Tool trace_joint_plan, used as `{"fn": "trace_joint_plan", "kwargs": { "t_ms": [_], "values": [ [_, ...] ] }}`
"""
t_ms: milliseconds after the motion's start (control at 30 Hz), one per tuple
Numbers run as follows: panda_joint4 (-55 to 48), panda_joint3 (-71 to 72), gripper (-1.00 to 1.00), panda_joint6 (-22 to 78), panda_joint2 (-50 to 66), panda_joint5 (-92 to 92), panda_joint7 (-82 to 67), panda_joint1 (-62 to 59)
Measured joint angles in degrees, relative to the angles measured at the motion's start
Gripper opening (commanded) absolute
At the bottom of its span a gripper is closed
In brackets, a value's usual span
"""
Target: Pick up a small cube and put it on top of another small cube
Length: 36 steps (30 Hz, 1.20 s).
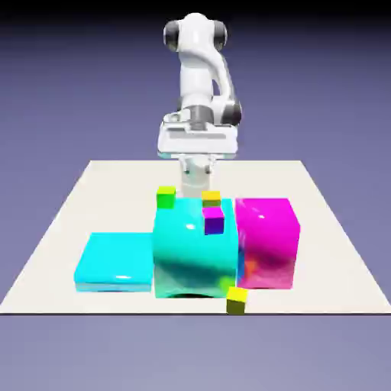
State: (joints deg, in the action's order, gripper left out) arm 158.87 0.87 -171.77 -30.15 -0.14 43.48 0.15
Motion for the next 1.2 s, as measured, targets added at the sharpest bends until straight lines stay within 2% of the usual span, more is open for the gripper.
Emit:
{"fn": "trace_joint_plan", "kwargs": {
  "t_ms": [1133,1200],
  "values": [
    [-59.98,24.62,0.00,63.05,70.60,-3.95,28.86,-15.09],
    [-61.45,25.22,0.00,64.59,72.33,-4.05,29.57,-15.46]
  ]
}}
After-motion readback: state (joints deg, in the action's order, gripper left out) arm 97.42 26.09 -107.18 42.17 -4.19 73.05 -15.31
